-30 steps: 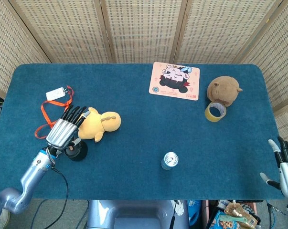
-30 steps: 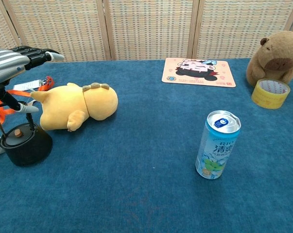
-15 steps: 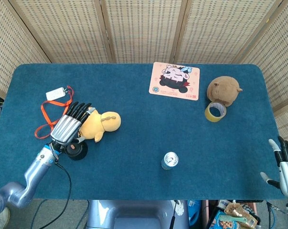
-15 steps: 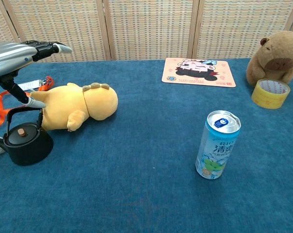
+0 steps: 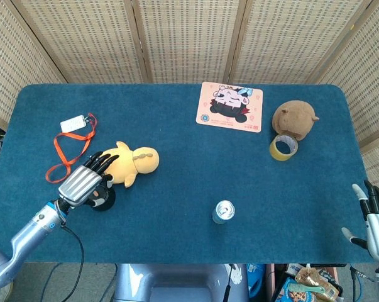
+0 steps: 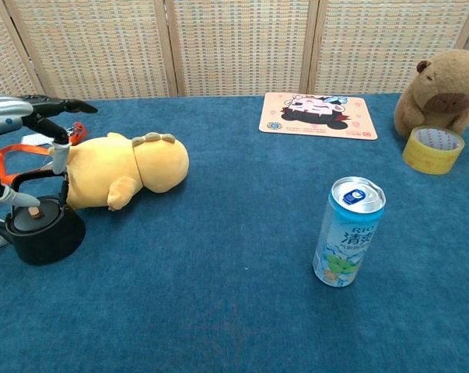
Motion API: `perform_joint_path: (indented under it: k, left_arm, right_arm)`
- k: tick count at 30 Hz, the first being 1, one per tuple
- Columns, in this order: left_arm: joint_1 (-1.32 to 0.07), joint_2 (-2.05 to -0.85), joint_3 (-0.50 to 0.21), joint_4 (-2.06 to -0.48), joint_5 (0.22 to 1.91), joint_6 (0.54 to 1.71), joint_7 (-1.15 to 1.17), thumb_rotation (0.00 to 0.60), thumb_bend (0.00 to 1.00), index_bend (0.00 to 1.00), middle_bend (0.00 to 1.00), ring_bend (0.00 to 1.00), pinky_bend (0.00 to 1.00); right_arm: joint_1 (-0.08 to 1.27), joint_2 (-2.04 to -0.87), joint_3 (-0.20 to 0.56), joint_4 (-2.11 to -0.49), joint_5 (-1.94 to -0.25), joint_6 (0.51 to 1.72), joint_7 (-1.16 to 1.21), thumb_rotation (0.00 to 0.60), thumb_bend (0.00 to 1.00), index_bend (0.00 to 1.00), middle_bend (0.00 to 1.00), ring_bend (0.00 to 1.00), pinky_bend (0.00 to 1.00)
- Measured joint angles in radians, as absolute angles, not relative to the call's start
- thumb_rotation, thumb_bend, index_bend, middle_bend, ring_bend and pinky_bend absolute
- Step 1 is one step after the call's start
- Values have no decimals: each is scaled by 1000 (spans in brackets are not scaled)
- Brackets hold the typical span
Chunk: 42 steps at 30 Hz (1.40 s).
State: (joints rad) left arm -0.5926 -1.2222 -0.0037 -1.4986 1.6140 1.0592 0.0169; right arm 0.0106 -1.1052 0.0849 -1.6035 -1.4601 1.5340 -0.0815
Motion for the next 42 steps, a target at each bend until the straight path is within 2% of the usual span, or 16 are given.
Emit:
perform_joint_path:
  k: [8,23,27,31,42]
  left_arm:
    - [-582,-1216,34,-1431,1650,1071,-64,600,279,537,0,0,0]
    - [-601,-1230,25,-1327,1593,1009,-72,600,283,526,0,0,0]
    - [-610,-1230,24,-1326,1581,987,-64,600,299,515,0,0,0]
    - [-614,-1224,27,-1339,1573,971,-51,600,359,513,0,0,0]
    - [-619,-1222,32,-1352,1546,939,-23,600,362,511,0,0,0]
  right_arm:
    - [10,-1109,86,-1604,-1455,1535,-95,600,0,0,0,0,0]
    - [14,-1111,86,-1604,-1446,1523,-105,600,0,0,0,0,0]
    - [14,-1110,87,-1605,-1445,1523,-102,600,0,0,0,0,0]
    - [15,-1108,86,-1605,-1443,1520,-100,600,0,0,0,0,0]
    - [14,-1105,87,-1607,-1444,1523,-94,600,0,0,0,0,0]
